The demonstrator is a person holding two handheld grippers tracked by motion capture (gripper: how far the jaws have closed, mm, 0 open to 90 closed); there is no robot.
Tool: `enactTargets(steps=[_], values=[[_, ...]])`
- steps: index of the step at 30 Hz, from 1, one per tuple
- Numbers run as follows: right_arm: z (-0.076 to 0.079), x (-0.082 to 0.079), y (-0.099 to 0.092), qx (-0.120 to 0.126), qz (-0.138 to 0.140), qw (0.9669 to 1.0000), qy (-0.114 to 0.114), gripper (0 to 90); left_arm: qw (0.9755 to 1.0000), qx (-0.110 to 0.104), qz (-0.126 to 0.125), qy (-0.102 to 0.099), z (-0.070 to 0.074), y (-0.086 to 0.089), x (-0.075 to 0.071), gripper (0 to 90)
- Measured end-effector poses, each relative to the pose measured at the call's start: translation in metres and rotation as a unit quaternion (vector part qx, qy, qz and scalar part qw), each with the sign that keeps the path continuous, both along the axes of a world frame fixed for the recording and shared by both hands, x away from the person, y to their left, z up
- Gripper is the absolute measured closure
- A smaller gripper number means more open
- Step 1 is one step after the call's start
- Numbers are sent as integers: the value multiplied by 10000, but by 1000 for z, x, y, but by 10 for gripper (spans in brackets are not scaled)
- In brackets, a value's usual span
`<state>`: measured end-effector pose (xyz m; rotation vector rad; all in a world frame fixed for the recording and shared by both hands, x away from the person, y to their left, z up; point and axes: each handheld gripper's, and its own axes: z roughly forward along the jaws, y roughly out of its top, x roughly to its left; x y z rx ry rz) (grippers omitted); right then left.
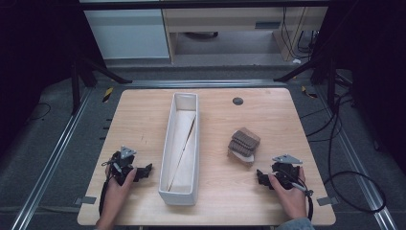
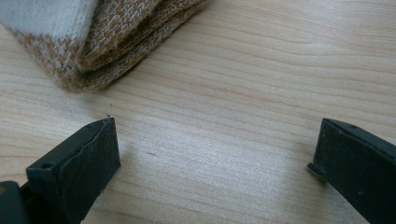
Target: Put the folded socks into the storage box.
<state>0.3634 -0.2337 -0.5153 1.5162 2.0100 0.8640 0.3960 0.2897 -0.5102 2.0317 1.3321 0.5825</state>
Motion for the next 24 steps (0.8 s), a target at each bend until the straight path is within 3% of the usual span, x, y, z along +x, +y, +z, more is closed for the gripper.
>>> enactTargets(steps=[2, 5, 6, 10, 12, 13, 17, 18, 19, 20, 21, 22, 23, 24], values=[[3, -2, 0, 14, 69, 9999, 73, 67, 10000, -1, -2, 3, 0, 0, 0, 0], [7, -3, 2, -17, 286, 9995, 145, 66, 10000, 0, -2, 3, 0, 0, 0, 0], [15, -6, 5, -145, 421, 9988, 186, 71, 10000, 0, -2, 3, 0, 0, 0, 0], [33, -8, 9, -275, 677, 9970, 245, 71, 10000, -2, -1, 2, 0, 0, 0, 0], [52, -6, 13, -513, 963, 9936, 287, 68, 10000, -2, -1, 2, 0, 0, 0, 0], [52, -6, 13, -513, 963, 9936, 287, 68, 10000, -2, 1, 1, 0, 0, 0, 0], [76, 1, 19, -636, 1289, 9891, 319, 75, 10000, -3, 1, 2, 0, 0, 0, 0], [88, 6, 25, -787, 1477, 9853, 337, 85, 10000, 7, -6, -1, 0, 0, 0, 0], [88, 6, 25, -787, 1477, 9853, 337, 85, 10000, -4, 1, 2, 0, 0, 0, 0], [96, 10, 31, -923, 1632, 9817, 339, 94, 10000, -2, 1, 2, 0, 0, 0, 0], [96, 10, 31, -923, 1632, 9817, 339, 94, 10000, -3, 1, 2, 0, 0, 0, 0], [100, 13, 34, -976, 1734, 9794, 337, 99, 10000, -3, 1, 2, 0, 0, 0, 0], [107, 18, 42, -1076, 1915, 9749, 371, 109, 10000, -4, 2, 1, 0, 0, 0, 0], [107, 18, 42, -1076, 1915, 9749, 371, 109, 10000, -2, 1, 2, 0, 0, 0, 0]])
